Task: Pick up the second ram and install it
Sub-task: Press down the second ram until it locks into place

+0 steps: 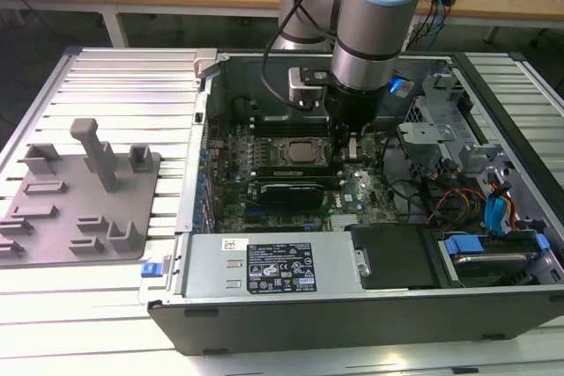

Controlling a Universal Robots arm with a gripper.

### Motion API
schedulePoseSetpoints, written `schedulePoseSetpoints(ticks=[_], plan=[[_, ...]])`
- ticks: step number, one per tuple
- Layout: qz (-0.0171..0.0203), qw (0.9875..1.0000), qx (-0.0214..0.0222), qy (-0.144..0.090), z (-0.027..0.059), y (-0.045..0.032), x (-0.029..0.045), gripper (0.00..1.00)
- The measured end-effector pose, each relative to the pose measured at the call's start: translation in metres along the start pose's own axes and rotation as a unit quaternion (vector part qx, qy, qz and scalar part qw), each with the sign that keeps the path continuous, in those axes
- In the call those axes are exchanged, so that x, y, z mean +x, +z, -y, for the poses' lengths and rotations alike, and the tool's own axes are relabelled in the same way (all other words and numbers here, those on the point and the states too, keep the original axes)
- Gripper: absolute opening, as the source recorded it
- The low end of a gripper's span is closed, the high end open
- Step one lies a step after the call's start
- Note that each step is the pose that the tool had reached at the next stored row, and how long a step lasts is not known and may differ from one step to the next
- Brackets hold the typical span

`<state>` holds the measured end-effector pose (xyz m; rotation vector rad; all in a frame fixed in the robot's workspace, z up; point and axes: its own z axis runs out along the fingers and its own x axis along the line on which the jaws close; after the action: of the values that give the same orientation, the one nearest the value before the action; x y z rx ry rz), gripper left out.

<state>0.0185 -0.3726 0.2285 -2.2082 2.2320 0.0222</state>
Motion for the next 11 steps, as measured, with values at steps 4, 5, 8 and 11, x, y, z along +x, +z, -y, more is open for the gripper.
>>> schedulePoseSetpoints(ticks=[4, 5, 8, 11], plan=[[0.0002, 1.0, 0.0, 0.0, -0.0001, -0.0098, -0.0002, 0.08], [0.0001, 1.0, 0.0, 0.0, -0.0002, -0.0142, -0.0002, 0.08], [0.0, 1.0, 0.0001, 0.0, -0.0002, -0.0226, -0.0003, 0.08], [-0.0001, 1.0, 0.0001, 0.0, -0.0002, -0.0227, -0.0003, 0.08]])
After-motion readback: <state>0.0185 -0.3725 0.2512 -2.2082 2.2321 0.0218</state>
